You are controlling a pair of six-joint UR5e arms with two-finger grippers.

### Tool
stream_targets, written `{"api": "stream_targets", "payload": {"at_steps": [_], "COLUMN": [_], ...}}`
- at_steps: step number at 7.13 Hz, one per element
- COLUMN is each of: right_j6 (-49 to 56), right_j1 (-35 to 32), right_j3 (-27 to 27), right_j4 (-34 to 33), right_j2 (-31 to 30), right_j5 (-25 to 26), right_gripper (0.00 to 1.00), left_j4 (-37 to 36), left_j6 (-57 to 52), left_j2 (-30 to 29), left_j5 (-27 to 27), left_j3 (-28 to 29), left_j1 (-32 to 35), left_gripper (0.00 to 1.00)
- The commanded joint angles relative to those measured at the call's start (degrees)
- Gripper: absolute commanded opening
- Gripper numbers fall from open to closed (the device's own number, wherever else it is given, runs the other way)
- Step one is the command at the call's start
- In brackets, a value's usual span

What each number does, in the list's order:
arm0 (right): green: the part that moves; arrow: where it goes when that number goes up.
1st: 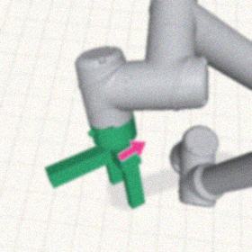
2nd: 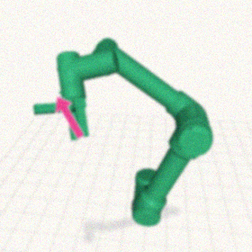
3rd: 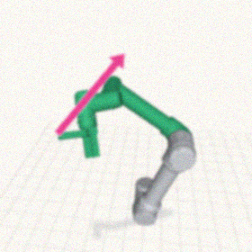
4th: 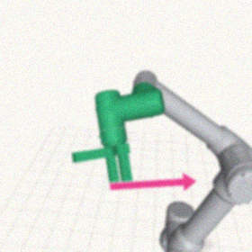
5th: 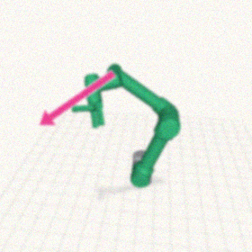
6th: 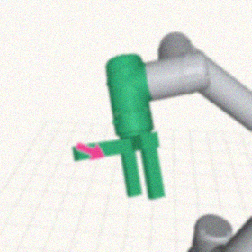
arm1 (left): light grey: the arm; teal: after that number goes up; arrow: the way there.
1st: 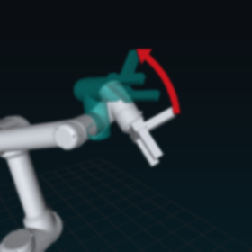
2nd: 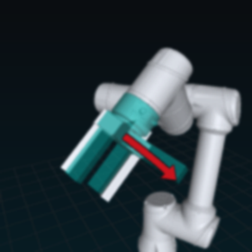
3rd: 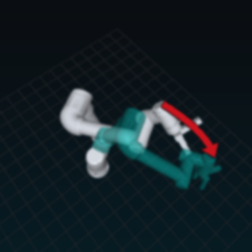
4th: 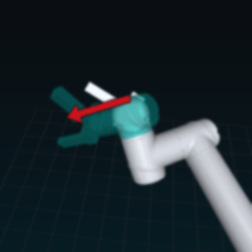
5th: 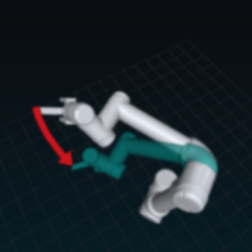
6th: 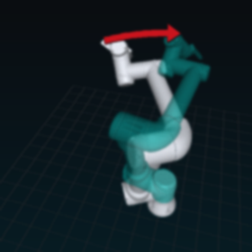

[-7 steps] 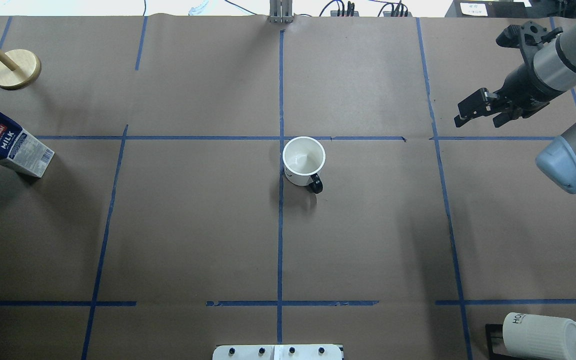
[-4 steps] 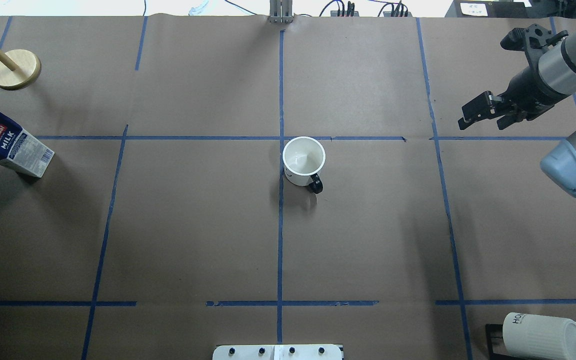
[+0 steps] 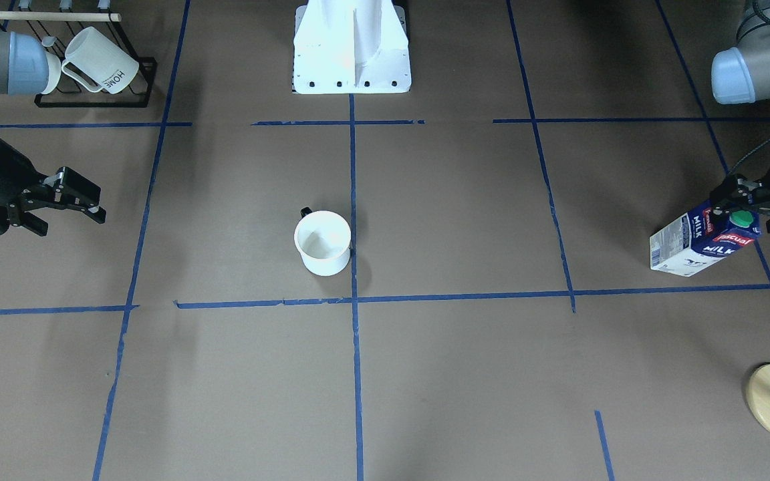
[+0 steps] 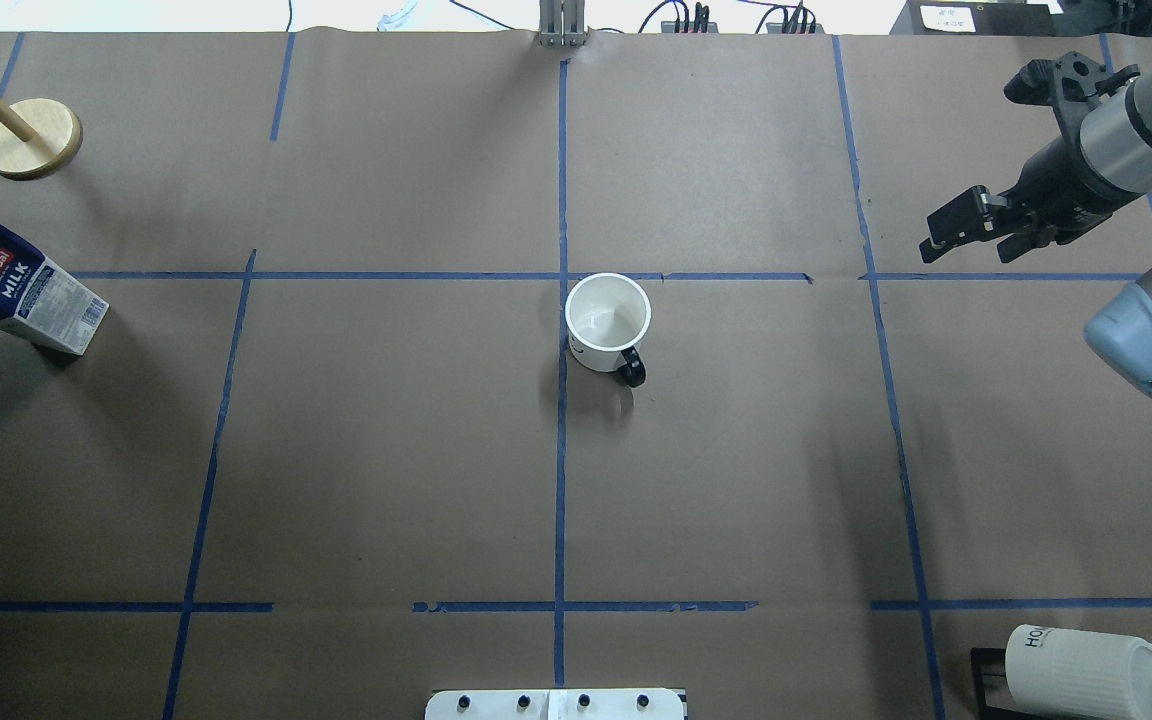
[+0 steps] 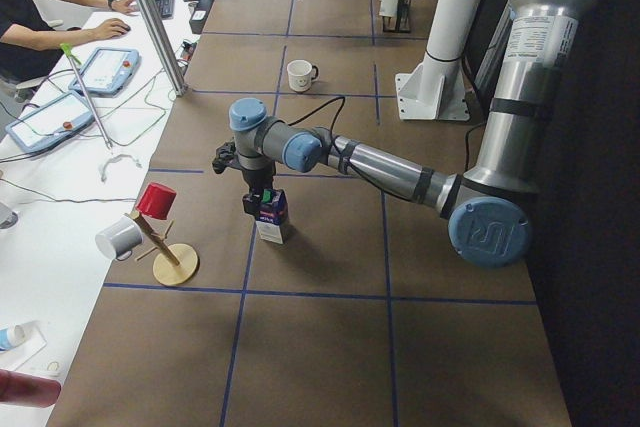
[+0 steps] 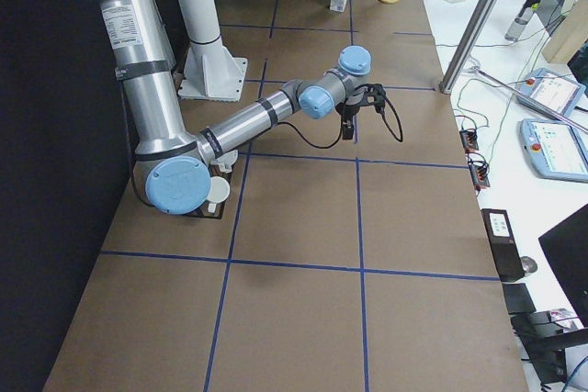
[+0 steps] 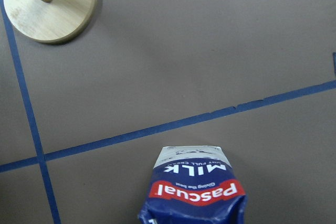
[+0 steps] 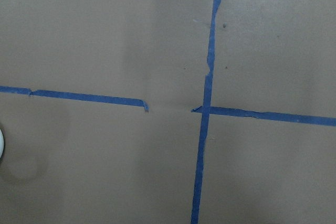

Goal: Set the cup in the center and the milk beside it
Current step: 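Grasp the blue milk carton with the left gripper and lift it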

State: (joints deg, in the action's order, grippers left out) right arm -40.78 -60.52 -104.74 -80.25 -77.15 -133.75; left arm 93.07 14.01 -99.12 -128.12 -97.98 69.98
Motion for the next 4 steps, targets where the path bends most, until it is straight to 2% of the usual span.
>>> {"api": "stream_targets", "payload": {"at_steps": [1, 2, 3, 4], "right_j6": [0.0, 0.0, 0.0, 0.0], "right_j1": [0.1, 0.1, 0.1, -0.1], "right_j3": [0.0, 0.1, 0.1, -0.2], "right_j4": [0.0, 0.0, 0.0, 0.0], "right_j2": [-0.2, -0.2, -0.3, -0.4], "right_j5": [0.1, 0.1, 0.1, 0.0], "right_gripper": [1.00, 1.00, 1.00, 1.00], "left_j4": [-0.1, -0.6, -1.0, -4.1], "left_j6": [0.1, 0.5, 3.4, 13.7], "left_j2": [0.2, 0.2, 0.3, -0.5], "left_j5": [-0.2, -3.9, -7.8, -7.8], "left_j3": [-0.7, -0.8, -3.4, -11.4], "left_j1": [-0.1, -0.1, 0.1, -0.2], "left_gripper": [0.41, 0.21, 0.14, 0.13]}}
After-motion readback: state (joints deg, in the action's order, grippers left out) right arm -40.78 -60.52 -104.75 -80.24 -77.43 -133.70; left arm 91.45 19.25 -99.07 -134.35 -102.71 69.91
